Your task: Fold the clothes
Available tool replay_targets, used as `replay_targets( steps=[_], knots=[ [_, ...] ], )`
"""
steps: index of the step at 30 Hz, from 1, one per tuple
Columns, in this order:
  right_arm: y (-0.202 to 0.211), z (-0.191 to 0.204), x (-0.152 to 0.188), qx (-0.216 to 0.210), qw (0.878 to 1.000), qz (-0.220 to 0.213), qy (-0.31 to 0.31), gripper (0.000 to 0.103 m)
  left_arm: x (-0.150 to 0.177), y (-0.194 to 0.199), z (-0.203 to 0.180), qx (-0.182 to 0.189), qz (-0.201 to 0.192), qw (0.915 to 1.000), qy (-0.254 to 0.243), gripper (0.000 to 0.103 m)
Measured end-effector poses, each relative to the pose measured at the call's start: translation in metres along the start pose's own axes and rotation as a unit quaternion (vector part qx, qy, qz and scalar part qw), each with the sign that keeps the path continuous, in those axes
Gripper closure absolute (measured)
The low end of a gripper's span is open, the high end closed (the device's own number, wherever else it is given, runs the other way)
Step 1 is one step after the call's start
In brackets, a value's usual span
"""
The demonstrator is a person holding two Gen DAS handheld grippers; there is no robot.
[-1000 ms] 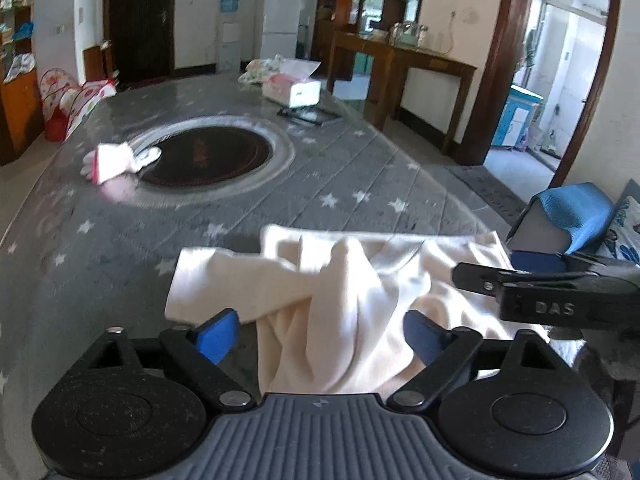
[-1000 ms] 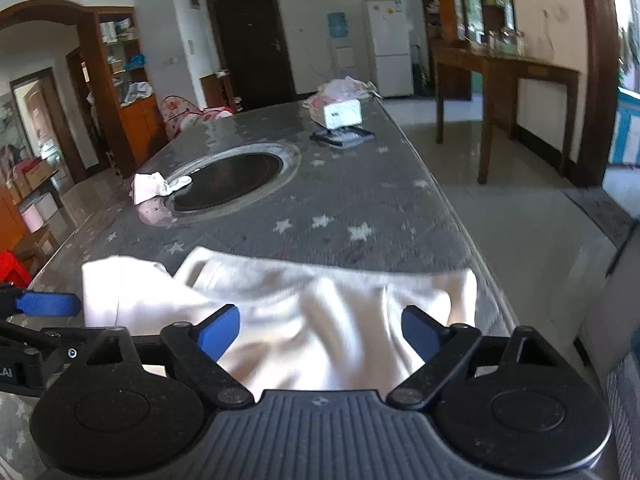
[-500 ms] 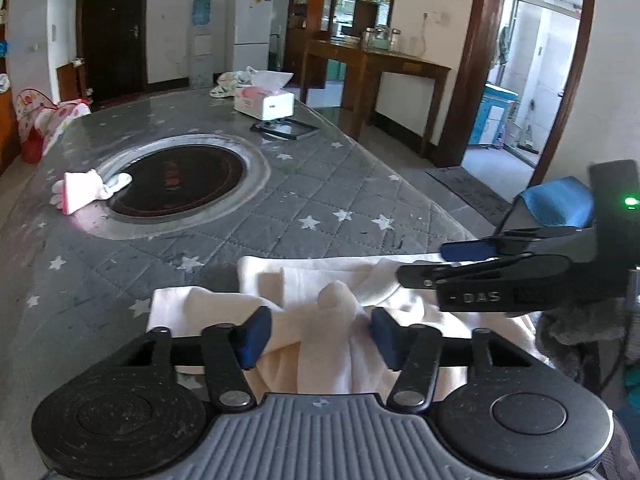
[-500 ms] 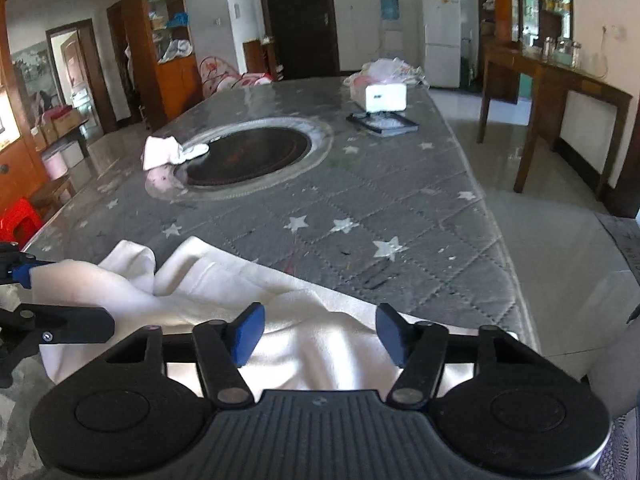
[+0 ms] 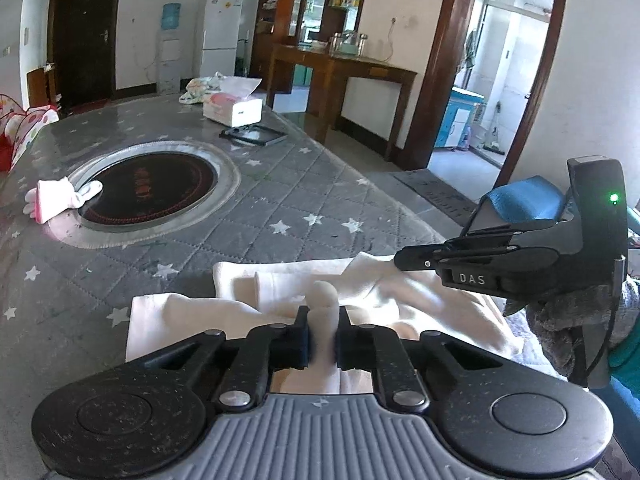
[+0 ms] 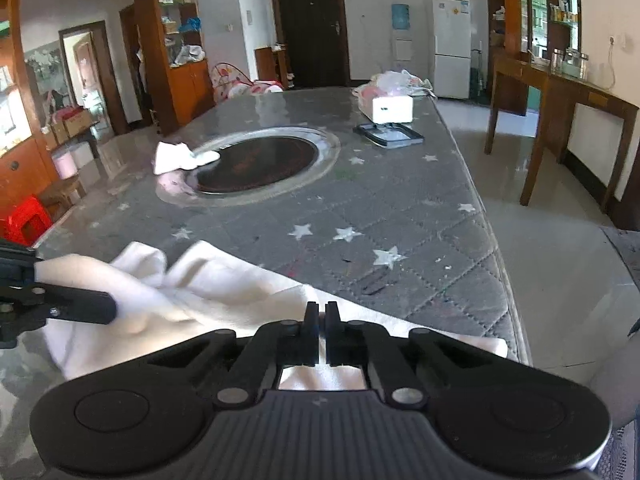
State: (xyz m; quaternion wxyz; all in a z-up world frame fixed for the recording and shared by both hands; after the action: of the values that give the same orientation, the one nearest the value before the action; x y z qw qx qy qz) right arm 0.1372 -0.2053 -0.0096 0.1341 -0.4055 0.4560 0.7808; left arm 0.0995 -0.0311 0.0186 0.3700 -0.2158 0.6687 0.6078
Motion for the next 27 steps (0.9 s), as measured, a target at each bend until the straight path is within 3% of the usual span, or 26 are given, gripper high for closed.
replay_targets(
  steps=[6,12,15,17,19,22,25,27],
  knots=[
    [0.014,0.016,0.0,-0.001,0.999,0.007,0.031,0.101,0.005,0.016,0.003,0.015,-0.012,0.9998,-0.007,0.091],
    [0.0,0.02,0.007,-0.01,0.999,0.03,0.032,0.098,0.02,0.024,0.009,0.019,-0.008,0.9998,-0.008,0.091],
    [-0.008,0.019,0.01,-0.015,0.999,0.034,0.031,0.085,0.031,0.023,0.014,0.018,0.001,0.9998,-0.002,0.091],
    [-0.016,0.019,0.012,-0.025,0.998,0.041,0.036,0.069,0.037,0.021,0.017,0.015,0.007,0.9999,0.002,0.091],
    [-0.023,0.021,0.015,-0.027,0.997,0.049,0.046,0.067,0.04,0.018,0.021,0.013,0.012,0.9998,0.006,0.091],
    [-0.028,0.021,0.018,-0.02,0.996,0.054,0.063,0.068,0.043,0.019,0.023,0.012,0.011,0.9998,0.007,0.091],
    [-0.026,0.02,0.019,-0.022,0.996,0.057,0.059,0.094,0.043,0.023,0.024,0.013,0.004,0.9999,0.004,0.091],
    [-0.017,0.021,0.02,-0.024,0.996,0.053,0.061,0.1,0.044,0.026,0.024,0.014,0.0,0.9999,0.002,0.091]
  ],
)
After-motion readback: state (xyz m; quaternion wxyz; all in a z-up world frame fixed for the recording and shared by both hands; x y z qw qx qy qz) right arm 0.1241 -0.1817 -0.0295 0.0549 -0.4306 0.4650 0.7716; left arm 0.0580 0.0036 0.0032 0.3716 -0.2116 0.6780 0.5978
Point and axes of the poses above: each gripper's, at about its wrist camera, not at the fingertips, and y roughly against the way its jaws point, z to its left, x to its underside, the point moved 7 cm from there along -y, roughly the way its jaws point, and after that the axes turned 15 degrees about -x, right-handed, at the moved point
